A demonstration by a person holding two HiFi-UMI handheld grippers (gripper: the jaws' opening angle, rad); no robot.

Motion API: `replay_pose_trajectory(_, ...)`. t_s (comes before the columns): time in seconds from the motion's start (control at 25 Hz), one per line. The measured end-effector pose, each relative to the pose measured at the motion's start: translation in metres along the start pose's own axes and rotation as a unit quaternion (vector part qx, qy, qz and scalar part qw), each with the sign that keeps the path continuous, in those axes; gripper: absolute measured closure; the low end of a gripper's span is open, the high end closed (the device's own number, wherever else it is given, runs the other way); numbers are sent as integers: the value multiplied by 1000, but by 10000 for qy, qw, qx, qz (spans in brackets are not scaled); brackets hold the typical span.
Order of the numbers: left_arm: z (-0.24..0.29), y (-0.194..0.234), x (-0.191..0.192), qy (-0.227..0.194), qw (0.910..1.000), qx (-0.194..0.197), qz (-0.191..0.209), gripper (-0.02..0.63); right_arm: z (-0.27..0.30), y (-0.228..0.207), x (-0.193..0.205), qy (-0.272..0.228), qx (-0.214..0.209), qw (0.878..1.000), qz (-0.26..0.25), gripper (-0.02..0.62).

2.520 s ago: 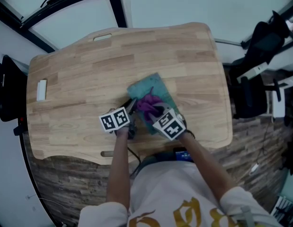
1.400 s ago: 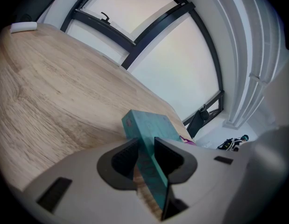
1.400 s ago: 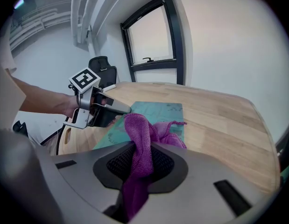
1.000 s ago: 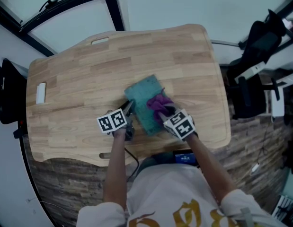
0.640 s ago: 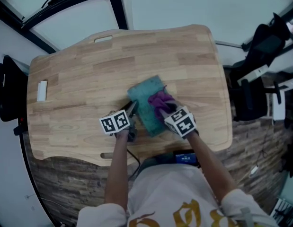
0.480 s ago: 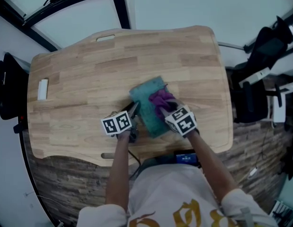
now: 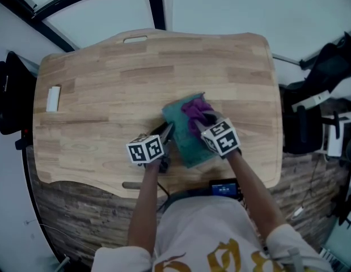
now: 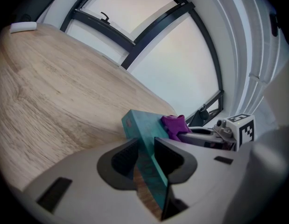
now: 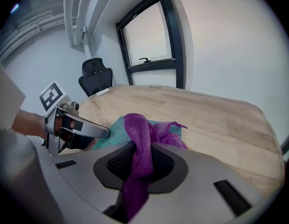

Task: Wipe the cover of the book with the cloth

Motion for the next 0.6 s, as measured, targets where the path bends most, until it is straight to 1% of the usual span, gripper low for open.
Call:
replay_pose_trajectory(0.28,1,-1,0,10,10000,-2,4,497,11,-6,-10,-32,-33,10000,15,535)
replay_pose_trajectory(0.6,0,-1,0,12,10000,2,3,497,20,-1,-14,-56,41,10000,-61,535)
Point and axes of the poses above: the fingertips, and each gripper's own axes: z forward along the fingers, y to its left, x out of its underside, the point moved 8 cm from there along -z, backward along the fingers, and after that the axes turned 15 degrees about -y, right-handed, at the moved point
